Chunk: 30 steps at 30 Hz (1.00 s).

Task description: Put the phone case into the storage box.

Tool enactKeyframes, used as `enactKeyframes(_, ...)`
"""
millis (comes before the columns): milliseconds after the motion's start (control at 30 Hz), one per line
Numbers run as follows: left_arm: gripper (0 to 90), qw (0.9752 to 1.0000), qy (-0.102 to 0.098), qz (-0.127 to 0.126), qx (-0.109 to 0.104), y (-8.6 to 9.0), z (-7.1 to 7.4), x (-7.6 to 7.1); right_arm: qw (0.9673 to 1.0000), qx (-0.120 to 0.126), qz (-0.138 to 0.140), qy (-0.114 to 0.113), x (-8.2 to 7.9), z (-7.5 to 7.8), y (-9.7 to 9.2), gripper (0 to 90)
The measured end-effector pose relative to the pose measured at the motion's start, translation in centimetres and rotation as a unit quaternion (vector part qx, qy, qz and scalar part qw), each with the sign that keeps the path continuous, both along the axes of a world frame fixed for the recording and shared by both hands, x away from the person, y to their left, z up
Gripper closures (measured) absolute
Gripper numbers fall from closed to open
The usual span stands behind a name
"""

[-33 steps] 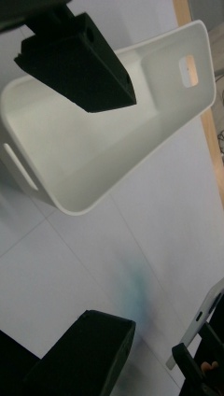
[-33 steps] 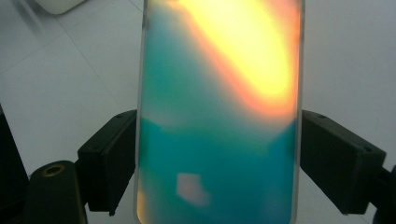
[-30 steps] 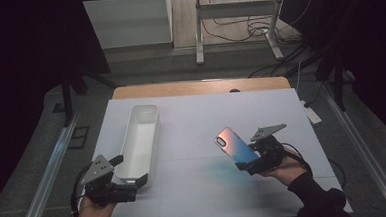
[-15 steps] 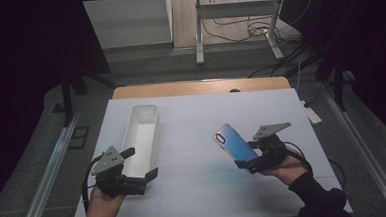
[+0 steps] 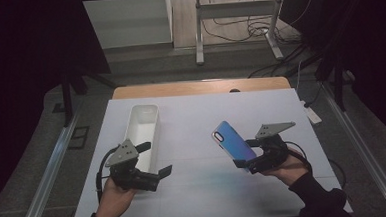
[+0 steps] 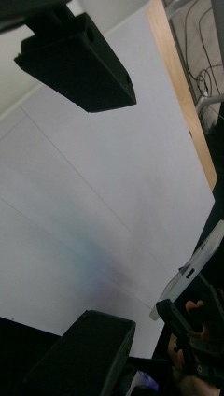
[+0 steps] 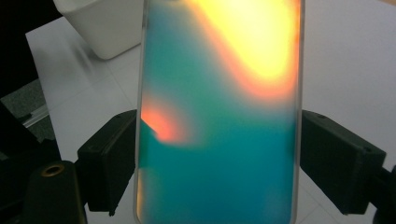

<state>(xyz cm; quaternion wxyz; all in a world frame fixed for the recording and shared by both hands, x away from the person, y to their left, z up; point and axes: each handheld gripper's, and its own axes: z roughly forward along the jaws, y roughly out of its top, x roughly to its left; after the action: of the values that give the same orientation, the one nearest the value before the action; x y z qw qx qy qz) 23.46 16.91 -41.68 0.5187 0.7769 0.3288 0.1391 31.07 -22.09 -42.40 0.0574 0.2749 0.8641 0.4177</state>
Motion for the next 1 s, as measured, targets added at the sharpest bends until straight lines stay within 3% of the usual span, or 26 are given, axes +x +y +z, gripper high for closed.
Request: enactKeyframes(1000,0.1,0.9974,0.002,-0.070,-0.018,-4.0,1.0,2.1,0.9984,0.042,0.035,-0.018,-0.9,1.3,0.6,17.0)
